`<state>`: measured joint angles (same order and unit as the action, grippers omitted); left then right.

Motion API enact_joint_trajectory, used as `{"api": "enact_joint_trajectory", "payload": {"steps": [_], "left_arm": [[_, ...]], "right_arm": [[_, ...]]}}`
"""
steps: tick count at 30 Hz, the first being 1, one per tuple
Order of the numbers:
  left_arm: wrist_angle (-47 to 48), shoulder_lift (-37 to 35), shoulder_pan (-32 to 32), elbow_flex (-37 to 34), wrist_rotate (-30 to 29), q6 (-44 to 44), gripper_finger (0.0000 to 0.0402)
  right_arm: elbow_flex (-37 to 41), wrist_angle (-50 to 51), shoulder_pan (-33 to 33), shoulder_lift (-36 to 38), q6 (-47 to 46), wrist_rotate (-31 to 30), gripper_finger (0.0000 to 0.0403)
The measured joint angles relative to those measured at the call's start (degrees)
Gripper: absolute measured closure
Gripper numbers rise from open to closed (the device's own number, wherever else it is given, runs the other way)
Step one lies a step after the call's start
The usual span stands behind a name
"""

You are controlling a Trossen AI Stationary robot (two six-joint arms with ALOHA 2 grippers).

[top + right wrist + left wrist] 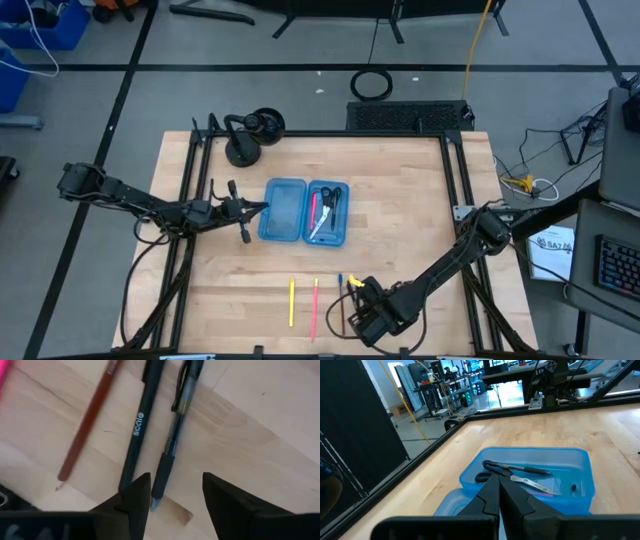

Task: Pick & place school supplies into a supply box
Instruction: Put the black transparent pen into the blue supply box

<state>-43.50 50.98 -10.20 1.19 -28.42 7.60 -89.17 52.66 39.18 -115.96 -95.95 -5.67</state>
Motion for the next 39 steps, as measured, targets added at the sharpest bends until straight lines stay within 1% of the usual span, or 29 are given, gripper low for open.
{"api": "enact_joint_trajectory", "payload": {"steps": [10,14,20,23,29,33,39], "left_arm": [[0.3,0.0,0.0,0.0,0.0,0.0,0.0394],[0.4,0.0,0.0,0.0,0.0,0.0,0.0394],[0.4,0.0,0.0,0.0,-0.1,0.0,0.0394],[0.5,0.0,0.0,0.0,0.0,0.0,0.0394],[0.4,0.0,0.0,0.0,0.0,0.0,0.0394],[0.4,0.0,0.0,0.0,0.0,0.1,0.0394],[0.5,0.0,0.0,0.0,0.0,-0.3,0.0394]], "right_arm": [[3.7,-4.4,-0.1,0.0,0.5,0.0,0.0238],[4.0,-7.2,-0.3,-1.6,1.1,0.0,0.0238],[3.7,-8.3,-1.0,-4.1,2.4,3.6,0.0239],[3.7,-5.4,-1.0,-5.6,2.3,5.7,0.0241],[3.6,0.1,-1.9,-8.6,-0.3,9.2,0.0269],[3.2,1.8,-2.7,-10.6,0.8,11.9,0.0292],[3.2,5.7,-2.8,-10.7,6.0,8.7,0.0324]]}}
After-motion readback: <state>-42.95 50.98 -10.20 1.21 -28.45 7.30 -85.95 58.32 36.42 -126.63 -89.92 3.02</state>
